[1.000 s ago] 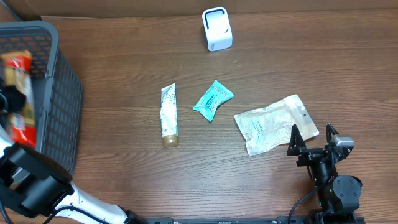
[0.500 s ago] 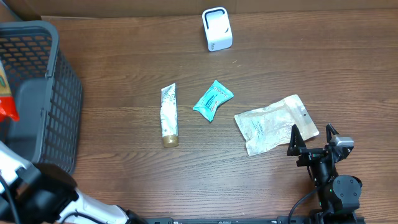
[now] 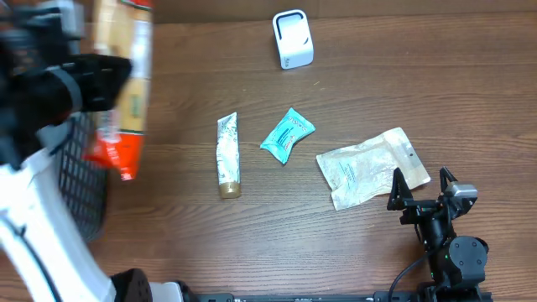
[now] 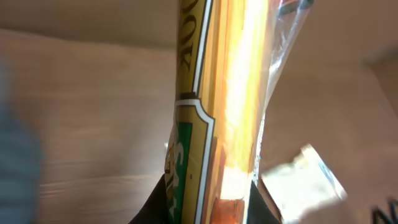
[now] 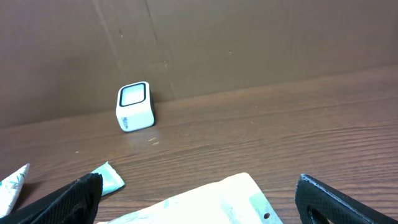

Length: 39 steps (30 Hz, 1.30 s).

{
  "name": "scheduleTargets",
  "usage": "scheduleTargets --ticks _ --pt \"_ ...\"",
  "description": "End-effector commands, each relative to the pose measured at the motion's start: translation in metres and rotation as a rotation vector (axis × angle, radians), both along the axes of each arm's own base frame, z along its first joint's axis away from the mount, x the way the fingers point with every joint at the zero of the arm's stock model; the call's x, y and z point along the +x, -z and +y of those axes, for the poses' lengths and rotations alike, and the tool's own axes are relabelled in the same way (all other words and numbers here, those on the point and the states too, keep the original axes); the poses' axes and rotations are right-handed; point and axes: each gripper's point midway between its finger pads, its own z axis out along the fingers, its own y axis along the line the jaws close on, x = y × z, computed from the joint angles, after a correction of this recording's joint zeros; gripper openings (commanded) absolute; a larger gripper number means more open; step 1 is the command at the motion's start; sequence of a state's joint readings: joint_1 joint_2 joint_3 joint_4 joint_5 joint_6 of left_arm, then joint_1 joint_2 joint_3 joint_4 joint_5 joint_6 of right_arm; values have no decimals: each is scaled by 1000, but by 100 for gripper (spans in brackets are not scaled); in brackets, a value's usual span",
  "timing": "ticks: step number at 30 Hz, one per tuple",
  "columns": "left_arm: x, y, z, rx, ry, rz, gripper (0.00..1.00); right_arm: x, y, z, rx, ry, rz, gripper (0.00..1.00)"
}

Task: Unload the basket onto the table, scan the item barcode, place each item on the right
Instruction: 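Lay the spaghetti packet on the table left of the Pantene tube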

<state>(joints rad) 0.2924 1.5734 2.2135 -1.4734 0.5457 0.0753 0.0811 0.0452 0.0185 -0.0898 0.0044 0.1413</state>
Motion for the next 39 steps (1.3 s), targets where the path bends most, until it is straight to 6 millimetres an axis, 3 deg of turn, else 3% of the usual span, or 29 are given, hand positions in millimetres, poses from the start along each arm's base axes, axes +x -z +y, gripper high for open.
scheduleTargets --ticks 1,8,13,16,19,24,31,39 --pt "17 52 -39 -46 87 160 4 0 3 1 -4 -2 3 100" --pt "22 163 -110 -32 123 403 4 0 3 1 -4 -2 3 100" --pt "15 224 -141 -47 65 503 4 0 3 1 -4 -2 2 100" --pt "9 250 -140 4 -6 538 4 0 3 1 -4 -2 2 100" --pt "8 260 -126 56 -84 554 4 0 3 1 -4 -2 2 100" --pt "14 256 -108 68 -136 526 4 0 3 1 -4 -2 2 100" --pt "18 264 -64 269 -239 490 4 0 3 1 -4 -2 2 100" --pt "0 302 -62 265 -271 567 4 0 3 1 -4 -2 2 100"
